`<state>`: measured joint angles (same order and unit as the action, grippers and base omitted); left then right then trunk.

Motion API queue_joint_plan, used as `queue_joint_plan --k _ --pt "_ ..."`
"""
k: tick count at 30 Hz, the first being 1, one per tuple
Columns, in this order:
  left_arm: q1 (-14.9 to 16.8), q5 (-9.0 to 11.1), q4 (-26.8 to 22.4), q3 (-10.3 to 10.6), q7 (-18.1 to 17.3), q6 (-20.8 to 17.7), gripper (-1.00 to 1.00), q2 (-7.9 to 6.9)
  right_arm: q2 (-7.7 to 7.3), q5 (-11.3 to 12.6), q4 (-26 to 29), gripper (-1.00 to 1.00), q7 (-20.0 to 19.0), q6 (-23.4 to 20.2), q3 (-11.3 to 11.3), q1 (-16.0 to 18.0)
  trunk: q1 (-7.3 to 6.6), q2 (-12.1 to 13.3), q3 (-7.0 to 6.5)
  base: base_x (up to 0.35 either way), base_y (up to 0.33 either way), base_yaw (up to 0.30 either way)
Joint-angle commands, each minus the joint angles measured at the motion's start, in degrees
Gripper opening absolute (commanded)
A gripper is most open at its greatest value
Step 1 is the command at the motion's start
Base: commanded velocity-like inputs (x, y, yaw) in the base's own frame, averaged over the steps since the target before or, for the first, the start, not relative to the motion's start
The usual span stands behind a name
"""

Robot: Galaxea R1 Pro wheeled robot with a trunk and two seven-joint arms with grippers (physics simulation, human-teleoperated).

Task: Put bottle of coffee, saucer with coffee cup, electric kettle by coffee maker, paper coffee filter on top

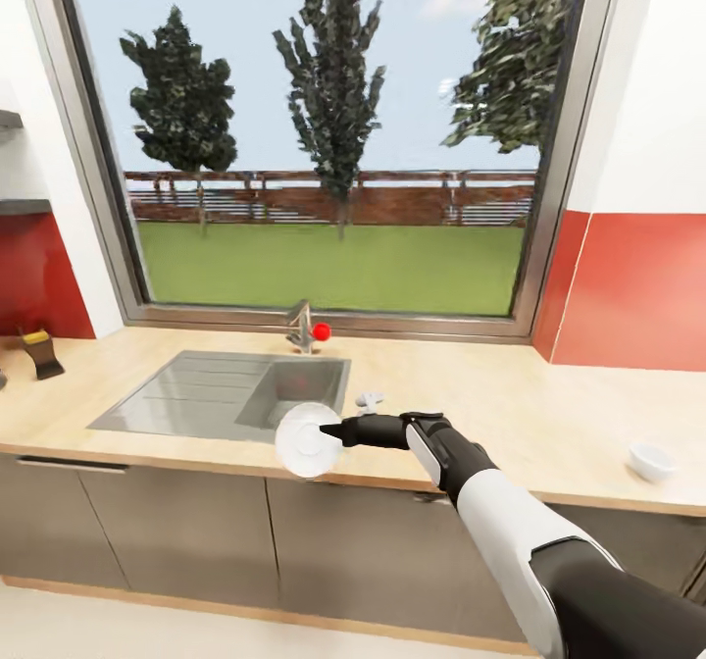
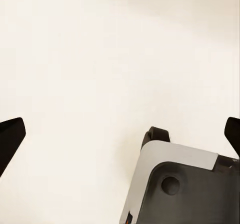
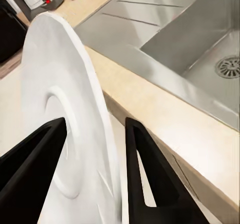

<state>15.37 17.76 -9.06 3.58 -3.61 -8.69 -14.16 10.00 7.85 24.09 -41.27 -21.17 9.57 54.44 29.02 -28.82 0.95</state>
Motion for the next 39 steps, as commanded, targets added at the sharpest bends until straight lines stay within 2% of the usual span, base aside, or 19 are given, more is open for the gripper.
queue_joint_plan --k 1,5,21,31,39 --pt "0.0 0.6 -0.1 0.4 -0.1 0.4 1.0 -0.02 0.0 0.6 0.0 -1.0 0.0 -0.5 0.1 0.1 0.05 -0.1 0.1 0.236 0.262 0.279" --pt "0.0 0.6 -0.1 0.4 -0.1 1.6 1.0 0.01 0.0 0.6 0.0 -1.0 0.0 -0.5 0.1 0.1 0.05 -0.1 0.1 0.184 0.288 0.279" --pt "0.0 0.6 -0.1 0.3 0.0 1.7 1.0 0.01 0.0 0.6 0.0 -1.0 0.0 -0.6 0.1 0.1 0.05 -0.1 0.04 0.132 0.315 0.278" --pt "0.0 0.7 -0.1 0.3 0.0 1.7 1.0 0.01 0.0 0.6 0.0 -1.0 0.0 -0.6 0.1 0.1 0.05 -0.1 -0.45 0.248 0.256 0.244" --pt "0.0 0.7 -0.1 0.3 0.0 1.7 1.0 0.01 0.0 0.6 0.1 -1.0 0.1 -0.7 0.2 0.1 0.05 -0.1 -0.27 0.281 0.227 0.264"
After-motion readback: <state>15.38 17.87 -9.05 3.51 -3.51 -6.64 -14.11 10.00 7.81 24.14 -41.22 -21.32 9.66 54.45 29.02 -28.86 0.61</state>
